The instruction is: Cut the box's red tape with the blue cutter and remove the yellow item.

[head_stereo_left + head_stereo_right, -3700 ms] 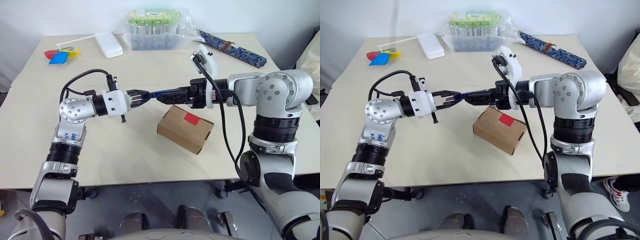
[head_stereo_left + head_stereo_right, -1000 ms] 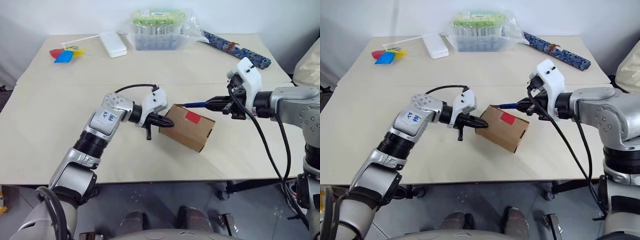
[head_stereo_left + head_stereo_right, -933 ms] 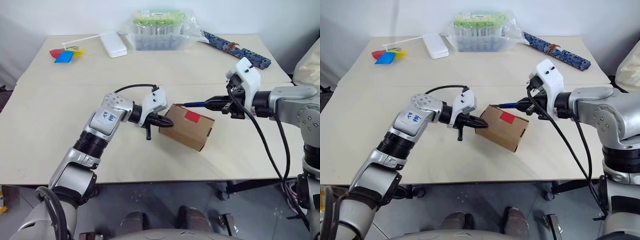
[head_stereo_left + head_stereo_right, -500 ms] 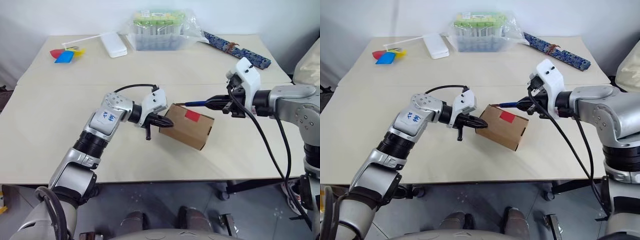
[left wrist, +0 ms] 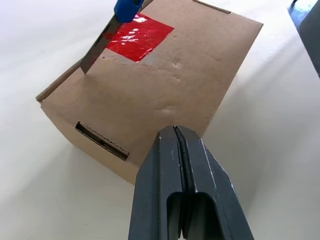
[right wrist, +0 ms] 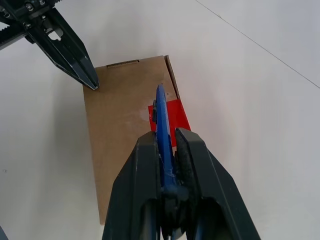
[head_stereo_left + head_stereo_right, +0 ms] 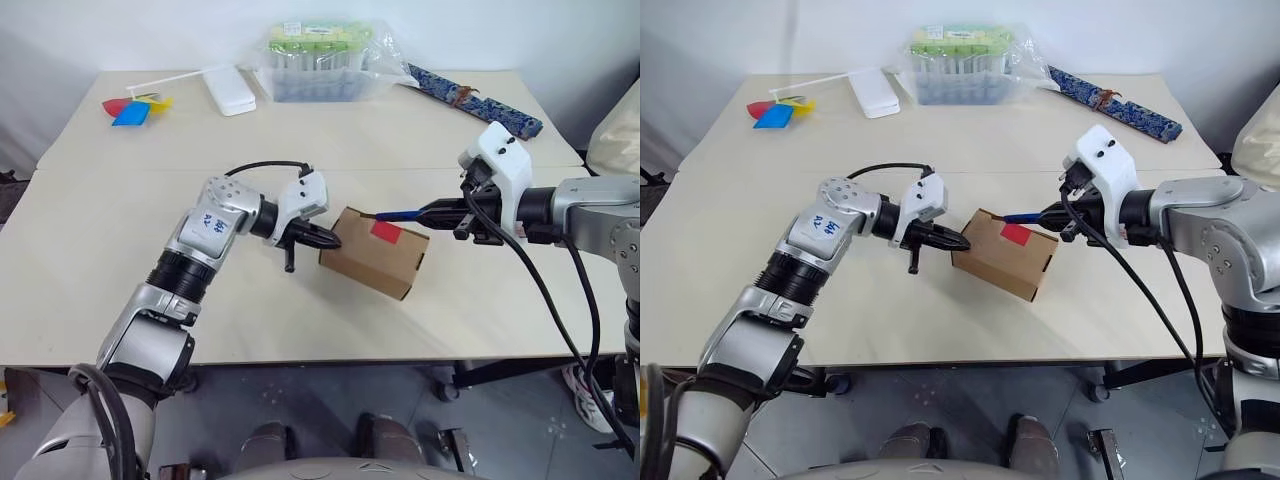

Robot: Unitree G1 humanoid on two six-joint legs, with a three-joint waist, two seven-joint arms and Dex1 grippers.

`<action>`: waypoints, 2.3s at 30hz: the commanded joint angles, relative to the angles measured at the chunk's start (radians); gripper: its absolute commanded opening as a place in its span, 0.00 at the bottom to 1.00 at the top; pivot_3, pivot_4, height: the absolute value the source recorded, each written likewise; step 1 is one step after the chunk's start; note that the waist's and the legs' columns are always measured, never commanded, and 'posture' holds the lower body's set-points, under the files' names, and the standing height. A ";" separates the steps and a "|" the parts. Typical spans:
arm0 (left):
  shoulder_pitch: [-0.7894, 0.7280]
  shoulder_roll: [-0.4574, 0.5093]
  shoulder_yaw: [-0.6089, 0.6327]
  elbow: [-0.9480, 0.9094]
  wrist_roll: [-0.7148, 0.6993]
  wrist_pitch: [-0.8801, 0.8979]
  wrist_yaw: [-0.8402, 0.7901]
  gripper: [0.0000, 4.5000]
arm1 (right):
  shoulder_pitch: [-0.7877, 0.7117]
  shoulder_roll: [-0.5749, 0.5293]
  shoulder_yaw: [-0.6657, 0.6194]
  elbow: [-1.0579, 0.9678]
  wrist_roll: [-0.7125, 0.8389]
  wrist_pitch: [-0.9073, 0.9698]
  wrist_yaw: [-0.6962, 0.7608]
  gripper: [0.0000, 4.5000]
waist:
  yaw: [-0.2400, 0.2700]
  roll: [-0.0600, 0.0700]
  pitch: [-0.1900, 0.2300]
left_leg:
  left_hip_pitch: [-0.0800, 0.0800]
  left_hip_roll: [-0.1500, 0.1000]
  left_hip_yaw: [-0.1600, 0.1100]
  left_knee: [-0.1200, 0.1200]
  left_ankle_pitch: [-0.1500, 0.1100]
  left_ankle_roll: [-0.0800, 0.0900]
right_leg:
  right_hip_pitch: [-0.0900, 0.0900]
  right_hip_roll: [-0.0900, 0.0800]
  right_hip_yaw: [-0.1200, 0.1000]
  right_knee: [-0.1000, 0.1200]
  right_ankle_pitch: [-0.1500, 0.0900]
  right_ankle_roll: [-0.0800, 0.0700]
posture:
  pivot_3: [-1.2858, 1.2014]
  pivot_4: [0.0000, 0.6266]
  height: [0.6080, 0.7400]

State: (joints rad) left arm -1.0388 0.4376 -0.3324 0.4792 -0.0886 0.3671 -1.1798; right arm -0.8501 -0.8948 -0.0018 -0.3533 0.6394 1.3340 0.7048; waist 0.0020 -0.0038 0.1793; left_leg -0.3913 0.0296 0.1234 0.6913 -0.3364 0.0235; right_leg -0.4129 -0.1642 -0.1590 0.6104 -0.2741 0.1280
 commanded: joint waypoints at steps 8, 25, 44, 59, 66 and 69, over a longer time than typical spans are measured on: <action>-0.013 -0.016 -0.007 0.051 0.040 -0.037 -0.022 0.00 | -0.087 0.019 0.009 0.084 -0.034 -0.061 0.002 0.04 | -0.001 0.000 0.000 | 0.000 0.000 0.000 0.001 0.000 0.000 | 0.000 0.000 0.000 0.000 0.000 0.000 | 0.52 0.24 1.00; -0.042 -0.040 -0.004 0.108 0.054 -0.076 -0.041 0.00 | -0.114 0.015 0.123 0.196 -0.115 -0.217 0.119 0.04 | 0.000 0.000 0.000 | -0.001 0.000 0.000 0.003 0.000 0.001 | 0.001 0.000 0.000 0.000 0.000 0.000 | 0.52 0.24 1.00; -0.051 -0.059 -0.019 0.120 0.082 -0.053 -0.026 0.00 | -0.196 -0.054 0.250 0.290 -0.265 -0.306 0.289 0.04 | -0.001 0.000 0.000 | -0.002 0.000 0.000 0.004 -0.001 0.001 | 0.000 0.000 0.000 0.001 0.000 0.000 | 0.52 0.24 1.00; -0.047 -0.059 -0.102 0.030 0.168 0.083 -0.033 0.00 | -0.284 -0.078 0.369 0.345 -0.385 -0.335 0.422 0.04 | 0.001 0.000 0.000 | -0.002 0.000 -0.001 0.007 -0.001 0.002 | 0.001 0.000 0.000 0.001 0.000 0.000 | 0.52 0.24 1.00; -0.034 -0.057 -0.114 -0.002 0.185 0.124 -0.027 0.00 | -0.294 -0.094 0.404 0.339 -0.433 -0.345 0.479 0.04 | 0.003 0.000 0.000 | -0.002 0.000 -0.001 0.007 -0.001 0.002 | 0.002 -0.001 0.000 0.001 0.000 0.000 | 0.52 0.24 1.00; -0.031 -0.057 -0.119 -0.008 0.187 0.132 -0.022 0.00 | -0.300 -0.096 0.413 0.352 -0.458 -0.350 0.493 0.04 | 0.003 0.000 0.000 | -0.002 0.000 -0.001 0.007 -0.001 0.002 | 0.002 -0.001 0.000 0.001 0.000 0.000 | 0.52 0.24 1.00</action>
State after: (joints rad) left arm -1.1105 0.3828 -0.3919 0.4472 0.0531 0.4745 -1.1946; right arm -1.1323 -0.9586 0.4025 -0.0012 0.2125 0.9812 1.1872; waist 0.0048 -0.0037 0.1792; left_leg -0.3936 0.0295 0.1222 0.6984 -0.3376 0.0255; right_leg -0.4112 -0.1648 -0.1591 0.6117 -0.2741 0.1281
